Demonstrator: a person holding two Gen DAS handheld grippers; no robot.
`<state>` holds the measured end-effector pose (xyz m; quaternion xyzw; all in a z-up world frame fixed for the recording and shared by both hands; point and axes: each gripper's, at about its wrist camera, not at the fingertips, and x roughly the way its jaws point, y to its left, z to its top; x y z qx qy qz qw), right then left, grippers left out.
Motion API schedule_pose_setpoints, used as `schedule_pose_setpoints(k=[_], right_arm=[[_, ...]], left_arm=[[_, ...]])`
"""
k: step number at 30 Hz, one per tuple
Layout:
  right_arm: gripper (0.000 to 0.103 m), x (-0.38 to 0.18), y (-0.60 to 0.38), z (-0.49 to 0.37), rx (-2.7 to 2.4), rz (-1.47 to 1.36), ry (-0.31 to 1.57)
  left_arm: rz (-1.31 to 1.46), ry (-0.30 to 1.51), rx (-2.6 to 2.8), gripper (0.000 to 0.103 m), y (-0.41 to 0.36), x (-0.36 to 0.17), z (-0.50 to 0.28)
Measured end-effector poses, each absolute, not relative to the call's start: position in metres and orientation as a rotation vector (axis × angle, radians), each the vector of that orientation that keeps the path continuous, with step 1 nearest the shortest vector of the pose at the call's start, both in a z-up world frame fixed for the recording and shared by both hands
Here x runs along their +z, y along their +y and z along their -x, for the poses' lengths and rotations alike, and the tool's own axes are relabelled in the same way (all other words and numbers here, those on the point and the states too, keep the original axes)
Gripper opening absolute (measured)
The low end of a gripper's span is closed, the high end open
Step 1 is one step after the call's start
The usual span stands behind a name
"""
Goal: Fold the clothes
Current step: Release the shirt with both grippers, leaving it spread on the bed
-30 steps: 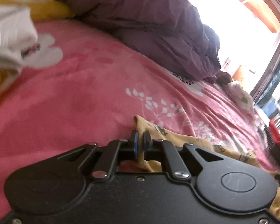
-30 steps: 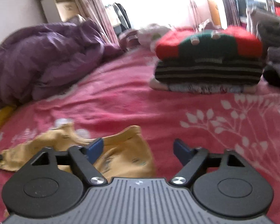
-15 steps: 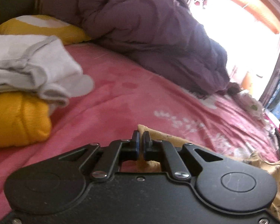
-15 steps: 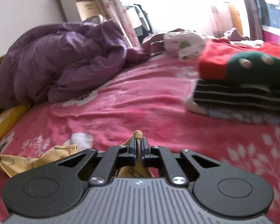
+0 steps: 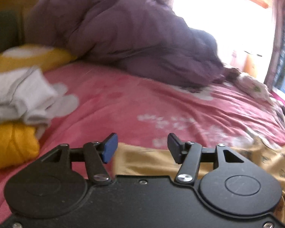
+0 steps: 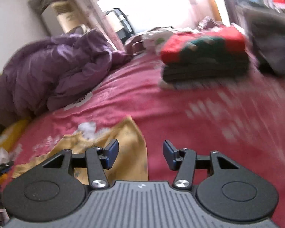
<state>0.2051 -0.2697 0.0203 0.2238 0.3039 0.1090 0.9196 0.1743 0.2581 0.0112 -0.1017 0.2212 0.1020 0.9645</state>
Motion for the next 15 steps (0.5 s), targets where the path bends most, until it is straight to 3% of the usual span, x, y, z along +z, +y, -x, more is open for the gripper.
schedule_pose_setpoints(k=[7, 15], right_arm=[[0.054, -0.016, -0.277, -0.101, 0.177, -0.615, 0.662], [0.053, -0.037, -0.262, -0.050, 0.197, -0.586, 0.684]], left_arm=[[0.142, 0.476, 0.065, 0.059, 0.193, 0.010, -0.169], [0.167, 0.499, -0.062, 0.060, 0.133, 0.010, -0.142]])
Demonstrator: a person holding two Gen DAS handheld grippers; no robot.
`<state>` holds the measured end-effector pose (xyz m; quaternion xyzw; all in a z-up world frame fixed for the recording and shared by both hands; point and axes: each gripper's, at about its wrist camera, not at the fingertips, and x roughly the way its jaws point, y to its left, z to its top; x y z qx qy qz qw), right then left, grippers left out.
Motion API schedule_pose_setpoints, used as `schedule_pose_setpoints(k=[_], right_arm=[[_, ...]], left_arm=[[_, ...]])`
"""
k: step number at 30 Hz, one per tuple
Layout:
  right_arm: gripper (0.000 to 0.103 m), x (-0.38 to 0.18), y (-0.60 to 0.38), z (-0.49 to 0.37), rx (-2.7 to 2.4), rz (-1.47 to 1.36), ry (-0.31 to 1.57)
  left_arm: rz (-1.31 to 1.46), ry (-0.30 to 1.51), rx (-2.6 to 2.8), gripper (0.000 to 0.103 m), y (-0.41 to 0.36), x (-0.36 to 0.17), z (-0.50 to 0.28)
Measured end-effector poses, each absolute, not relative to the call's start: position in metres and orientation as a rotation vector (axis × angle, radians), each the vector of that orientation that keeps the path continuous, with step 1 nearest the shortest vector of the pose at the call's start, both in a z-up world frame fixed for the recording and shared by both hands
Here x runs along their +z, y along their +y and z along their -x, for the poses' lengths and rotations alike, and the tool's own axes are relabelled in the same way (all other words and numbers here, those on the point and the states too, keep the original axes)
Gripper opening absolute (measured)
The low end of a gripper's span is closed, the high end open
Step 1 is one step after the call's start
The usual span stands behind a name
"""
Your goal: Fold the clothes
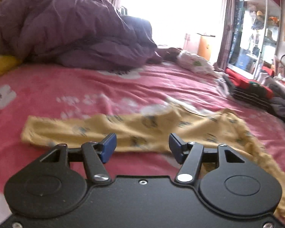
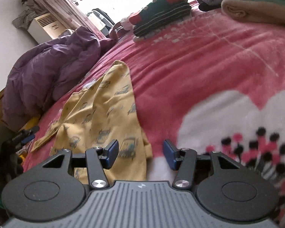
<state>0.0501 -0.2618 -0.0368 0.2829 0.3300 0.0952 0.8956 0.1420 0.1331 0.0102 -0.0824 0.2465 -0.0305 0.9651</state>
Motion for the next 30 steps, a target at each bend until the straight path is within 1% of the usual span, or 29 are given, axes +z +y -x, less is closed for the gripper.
schedule_pose_setpoints(k=[2, 3, 4, 6, 10, 11, 12, 13, 21, 22, 24, 25, 27, 28, 30], right_arm=[[0.051, -0.037, -0.258, -0.049, 0.205, -0.558, 0.683], [0.041, -0.037, -0.257, -0.049, 0.214, -0.550, 0.686], [0.025, -0.038, -0.257, -0.051, 0.222, -0.547, 0.692], [0.012, -0.037, -0.259, -0.050, 0.225, -0.530, 0.695], [0.010, -0.021, -0.266, -0.048, 0.225, -0.461, 0.667], [0.009, -0.015, -0.268, -0.049, 0.225, -0.435, 0.658], [0.004, -0.009, -0.271, -0.051, 0.222, -0.416, 0.647], [0.003, -0.003, -0.274, -0.053, 0.217, -0.400, 0.637], [0.003, 0.031, -0.303, -0.075, 0.153, -0.342, 0.578], [0.008, 0.030, -0.304, -0.078, 0.162, -0.363, 0.590], [0.011, 0.023, -0.301, -0.083, 0.218, -0.412, 0.636], [0.026, 0.017, -0.295, -0.085, 0.238, -0.400, 0.672], [0.041, 0.005, -0.280, -0.087, 0.249, -0.336, 0.736], [0.041, 0.000, -0.272, -0.088, 0.254, -0.304, 0.768], [0.042, -0.009, -0.267, -0.083, 0.255, -0.328, 0.825]], left_arm=[[0.195, 0.517, -0.073, 0.060, 0.126, 0.008, -0.133], [0.208, 0.525, -0.079, 0.060, 0.122, 0.007, -0.129], [0.221, 0.535, -0.084, 0.060, 0.118, 0.005, -0.125], [0.225, 0.555, -0.101, 0.060, 0.110, 0.005, -0.116], [0.183, 0.534, -0.156, 0.060, 0.095, 0.011, -0.108], [0.173, 0.531, -0.166, 0.060, 0.093, 0.011, -0.108], [0.168, 0.533, -0.166, 0.060, 0.091, 0.010, -0.110], [0.171, 0.538, -0.163, 0.060, 0.092, 0.008, -0.112], [0.225, 0.562, -0.166, 0.060, 0.098, 0.001, -0.126], [0.227, 0.563, -0.169, 0.060, 0.098, 0.001, -0.128], [0.231, 0.564, -0.174, 0.060, 0.097, 0.001, -0.131], [0.232, 0.565, -0.177, 0.060, 0.097, 0.001, -0.133], [0.225, 0.569, -0.184, 0.060, 0.094, 0.001, -0.134], [0.223, 0.570, -0.188, 0.060, 0.092, 0.000, -0.134], [0.218, 0.572, -0.197, 0.060, 0.091, 0.000, -0.135]])
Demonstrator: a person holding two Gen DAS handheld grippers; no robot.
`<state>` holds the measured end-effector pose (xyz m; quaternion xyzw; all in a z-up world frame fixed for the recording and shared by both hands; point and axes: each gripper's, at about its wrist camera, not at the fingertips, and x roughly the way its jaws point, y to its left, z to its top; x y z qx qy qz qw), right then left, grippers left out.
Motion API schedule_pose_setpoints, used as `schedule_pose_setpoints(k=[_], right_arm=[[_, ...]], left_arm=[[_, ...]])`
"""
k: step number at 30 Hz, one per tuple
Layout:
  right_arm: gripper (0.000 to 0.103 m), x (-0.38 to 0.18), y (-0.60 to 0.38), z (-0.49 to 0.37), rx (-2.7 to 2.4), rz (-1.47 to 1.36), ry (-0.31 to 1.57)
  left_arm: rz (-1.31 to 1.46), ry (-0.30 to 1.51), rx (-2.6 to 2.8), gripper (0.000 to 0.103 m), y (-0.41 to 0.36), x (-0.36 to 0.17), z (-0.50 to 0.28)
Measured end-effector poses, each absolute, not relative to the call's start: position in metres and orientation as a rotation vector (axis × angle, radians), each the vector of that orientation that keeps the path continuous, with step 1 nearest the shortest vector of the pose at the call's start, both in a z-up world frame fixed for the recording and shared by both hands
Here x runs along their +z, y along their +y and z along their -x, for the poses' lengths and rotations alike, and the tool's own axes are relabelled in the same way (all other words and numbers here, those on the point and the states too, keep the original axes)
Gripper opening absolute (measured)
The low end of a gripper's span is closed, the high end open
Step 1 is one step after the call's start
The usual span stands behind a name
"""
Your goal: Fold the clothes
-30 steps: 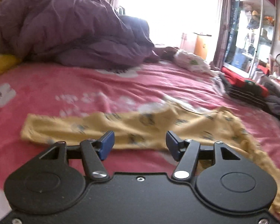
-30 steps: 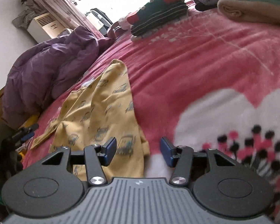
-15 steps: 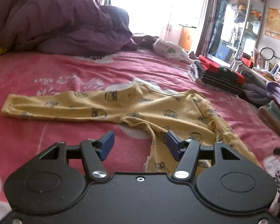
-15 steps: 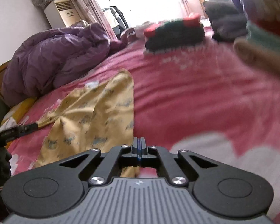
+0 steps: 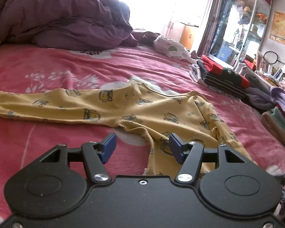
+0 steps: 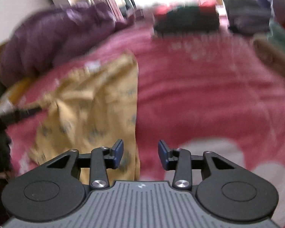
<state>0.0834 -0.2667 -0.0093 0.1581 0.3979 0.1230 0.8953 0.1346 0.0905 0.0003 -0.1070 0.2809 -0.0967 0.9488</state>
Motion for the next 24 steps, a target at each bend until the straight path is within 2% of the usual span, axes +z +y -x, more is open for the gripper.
schedule_pose_setpoints(k=[3, 4, 5, 6, 7, 16, 24], right_arm=[[0.044, -0.017, -0.261, -0.070, 0.264, -0.364, 0.874], [0.040, -0.017, -0.259, -0.064, 0.270, -0.347, 0.875], [0.034, -0.017, -0.256, -0.058, 0.275, -0.330, 0.877], [0.013, -0.016, -0.255, -0.054, 0.282, -0.318, 0.878], [0.008, -0.013, -0.255, -0.052, 0.284, -0.313, 0.873], [0.008, 0.043, -0.268, -0.067, 0.206, -0.105, 0.734], [0.008, 0.081, -0.298, -0.122, 0.141, 0.188, 0.753]], left_arm=[[0.209, 0.570, -0.201, 0.060, 0.089, 0.000, -0.136], [0.211, 0.572, -0.200, 0.060, 0.089, -0.001, -0.137], [0.213, 0.575, -0.199, 0.060, 0.089, -0.001, -0.137], [0.213, 0.577, -0.198, 0.060, 0.088, -0.002, -0.138], [0.213, 0.580, -0.198, 0.060, 0.088, -0.003, -0.139], [0.207, 0.581, -0.199, 0.060, 0.083, -0.003, -0.139], [0.213, 0.581, -0.197, 0.060, 0.085, -0.003, -0.142]])
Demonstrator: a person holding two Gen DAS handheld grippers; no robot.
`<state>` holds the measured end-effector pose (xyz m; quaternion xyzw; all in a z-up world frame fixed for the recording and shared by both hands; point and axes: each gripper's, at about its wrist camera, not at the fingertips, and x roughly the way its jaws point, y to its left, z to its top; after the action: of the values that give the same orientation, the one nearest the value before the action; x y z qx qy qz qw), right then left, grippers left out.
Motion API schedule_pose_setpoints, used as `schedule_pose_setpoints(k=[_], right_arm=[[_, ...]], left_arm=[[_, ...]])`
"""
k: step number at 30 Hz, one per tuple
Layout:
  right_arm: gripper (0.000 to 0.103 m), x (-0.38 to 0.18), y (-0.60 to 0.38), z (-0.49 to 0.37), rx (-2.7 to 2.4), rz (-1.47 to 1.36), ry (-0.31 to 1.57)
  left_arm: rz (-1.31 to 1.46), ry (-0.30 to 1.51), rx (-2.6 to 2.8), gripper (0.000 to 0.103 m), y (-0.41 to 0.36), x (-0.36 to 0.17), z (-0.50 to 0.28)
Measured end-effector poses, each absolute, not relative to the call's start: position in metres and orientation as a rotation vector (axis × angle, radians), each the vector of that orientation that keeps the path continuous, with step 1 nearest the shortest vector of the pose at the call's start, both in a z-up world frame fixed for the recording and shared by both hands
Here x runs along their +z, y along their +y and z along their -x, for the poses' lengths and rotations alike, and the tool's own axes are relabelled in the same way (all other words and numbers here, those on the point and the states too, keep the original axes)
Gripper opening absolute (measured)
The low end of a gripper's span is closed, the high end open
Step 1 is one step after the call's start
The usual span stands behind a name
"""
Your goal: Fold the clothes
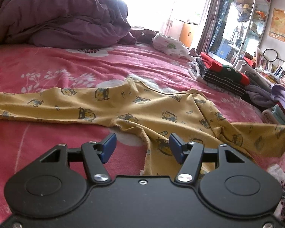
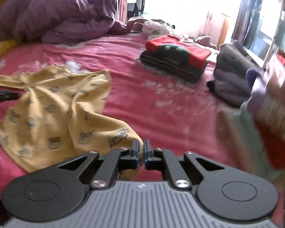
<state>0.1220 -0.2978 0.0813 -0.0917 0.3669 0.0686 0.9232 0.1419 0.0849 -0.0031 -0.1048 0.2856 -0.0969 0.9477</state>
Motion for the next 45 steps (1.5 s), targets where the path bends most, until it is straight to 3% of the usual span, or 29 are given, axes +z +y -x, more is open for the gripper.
schedule_pose_setpoints(k=[11, 21, 28, 33, 37, 45], right_arm=[[0.008, 0.093, -0.346, -0.169, 0.026, 0.265, 0.813], [0.008, 0.051, -0.386, -0.183, -0.072, 0.180, 0.955], [0.032, 0.057, -0.382, -0.179, -0.069, 0.150, 0.931], [0.040, 0.079, -0.374, -0.176, -0.044, 0.110, 0.828], [0.044, 0.072, -0.384, -0.175, -0.075, -0.042, 0.753], [0.045, 0.001, -0.415, -0.134, -0.235, -0.362, 0.596]], left_arm=[[0.214, 0.594, -0.216, 0.061, 0.084, -0.007, -0.154], [0.220, 0.600, -0.240, 0.064, 0.082, -0.008, -0.165], [0.228, 0.563, -0.245, 0.064, 0.089, -0.002, -0.169], [0.337, 0.482, -0.290, 0.065, 0.094, 0.005, -0.174], [0.477, 0.550, -0.427, 0.070, 0.089, 0.005, -0.193], [0.386, 0.605, -0.451, 0.076, 0.052, 0.008, -0.217]])
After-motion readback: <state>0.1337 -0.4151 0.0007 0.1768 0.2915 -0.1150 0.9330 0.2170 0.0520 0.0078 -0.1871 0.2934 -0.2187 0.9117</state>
